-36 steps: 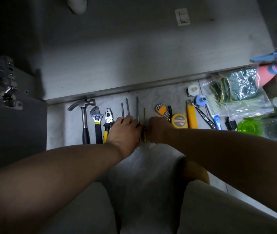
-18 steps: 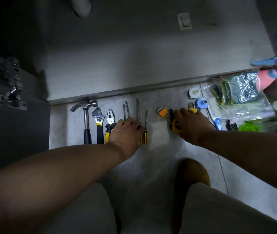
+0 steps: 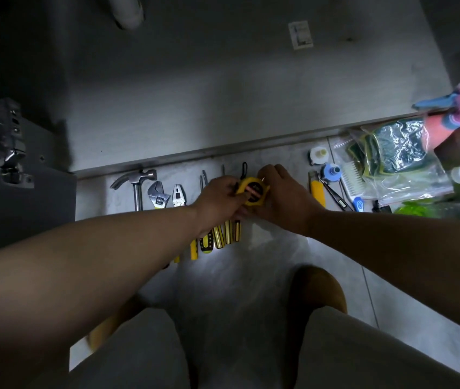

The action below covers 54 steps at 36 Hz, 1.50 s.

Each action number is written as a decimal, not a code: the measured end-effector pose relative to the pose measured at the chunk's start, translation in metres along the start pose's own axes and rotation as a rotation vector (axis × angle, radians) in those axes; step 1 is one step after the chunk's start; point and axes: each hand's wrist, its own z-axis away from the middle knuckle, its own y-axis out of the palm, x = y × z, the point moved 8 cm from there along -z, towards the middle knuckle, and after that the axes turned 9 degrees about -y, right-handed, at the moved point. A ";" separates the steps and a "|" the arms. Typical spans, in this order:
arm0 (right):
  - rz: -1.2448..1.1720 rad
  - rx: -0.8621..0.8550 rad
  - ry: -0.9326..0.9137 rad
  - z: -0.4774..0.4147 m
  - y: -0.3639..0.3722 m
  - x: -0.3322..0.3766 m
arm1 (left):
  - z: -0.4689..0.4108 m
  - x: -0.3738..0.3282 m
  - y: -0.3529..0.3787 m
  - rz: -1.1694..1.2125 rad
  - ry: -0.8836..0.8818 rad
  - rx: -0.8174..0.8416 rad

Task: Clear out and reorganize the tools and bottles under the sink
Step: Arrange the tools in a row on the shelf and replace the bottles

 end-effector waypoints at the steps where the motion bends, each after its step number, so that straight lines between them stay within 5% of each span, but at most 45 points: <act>1: 0.028 0.007 0.013 -0.001 0.002 -0.004 | -0.002 0.001 -0.005 0.022 -0.015 -0.011; 6: 0.477 0.150 -0.037 0.000 0.012 -0.025 | -0.018 0.003 -0.022 0.054 -0.065 -0.063; 11: 0.590 0.265 -0.070 0.006 0.028 -0.037 | -0.027 -0.007 -0.025 0.030 -0.083 -0.117; 24: 0.325 0.170 0.124 0.018 0.022 -0.059 | -0.024 -0.021 -0.022 0.145 -0.071 -0.105; 34: -0.140 -0.148 0.687 -0.007 0.004 -0.076 | -0.024 -0.015 -0.015 0.045 -0.055 -0.170; 44: -0.279 -0.224 0.531 -0.005 -0.019 -0.070 | -0.028 -0.016 -0.011 -0.012 -0.034 -0.139; 50: 0.115 0.125 0.344 0.039 -0.038 -0.076 | -0.019 -0.022 -0.009 -0.189 0.065 -0.218; 54: 0.212 0.235 0.428 0.085 -0.040 -0.098 | -0.014 -0.030 0.008 -0.369 0.153 -0.153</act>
